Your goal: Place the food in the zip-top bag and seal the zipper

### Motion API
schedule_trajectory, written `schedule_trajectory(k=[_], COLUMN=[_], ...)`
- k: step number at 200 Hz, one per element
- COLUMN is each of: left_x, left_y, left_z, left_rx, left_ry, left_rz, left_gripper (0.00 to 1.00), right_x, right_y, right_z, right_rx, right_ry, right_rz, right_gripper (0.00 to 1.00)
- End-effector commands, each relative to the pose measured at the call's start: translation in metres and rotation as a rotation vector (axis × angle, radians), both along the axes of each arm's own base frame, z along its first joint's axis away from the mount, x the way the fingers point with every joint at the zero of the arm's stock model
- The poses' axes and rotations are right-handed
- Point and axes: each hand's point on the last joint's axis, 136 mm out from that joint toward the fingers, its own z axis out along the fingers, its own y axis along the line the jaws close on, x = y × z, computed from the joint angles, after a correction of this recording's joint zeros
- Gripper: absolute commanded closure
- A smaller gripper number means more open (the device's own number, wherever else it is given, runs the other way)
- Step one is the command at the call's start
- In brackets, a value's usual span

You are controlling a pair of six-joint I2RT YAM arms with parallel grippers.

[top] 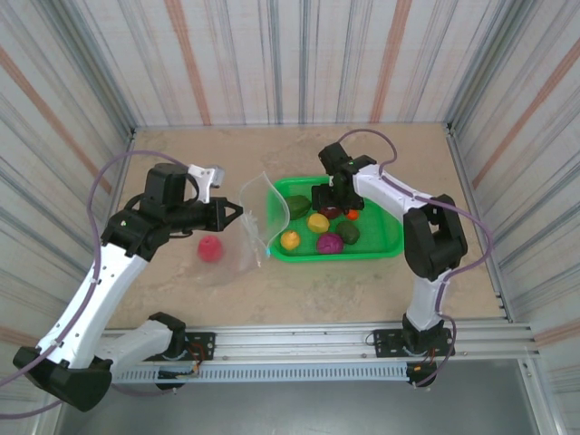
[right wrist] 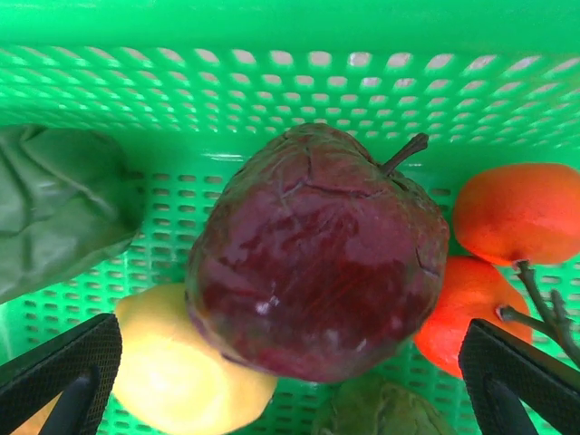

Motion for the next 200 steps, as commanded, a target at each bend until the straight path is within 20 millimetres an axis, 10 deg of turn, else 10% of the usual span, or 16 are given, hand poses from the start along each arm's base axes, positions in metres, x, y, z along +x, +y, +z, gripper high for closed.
schedule_trajectory(k=[1,97,133,200], left_x=[0.0,-0.002,-0.001,0.0], left_y=[-0.003,-0.002,-0.001,-0.005], left_z=[-0.002,-0.003,0.001,0.009], left_rx=[-0.004,0.005,0.005,-0.006], left_ry=[-0.01,-0.007,-0.015,-0.016], left_rz=[-0.018,-0.023,-0.017,-0.031], left_gripper=[1.0,1.0,1.0,1.0], right_x=[0.014,0.025,0.025,0.0], right_y=[-0.001,0.006,0.002,0.002], right_z=[-0.002,-0.03,-0.001,0.097], right_rx=[0.051,0.09,0.098,0.218], right_ry=[-0.001,0.037,-0.032,-0.22], right_rz=[-0.065,-0.071,-0.072,-0.01], right_gripper=[0.0,0.18,0.45,0.46])
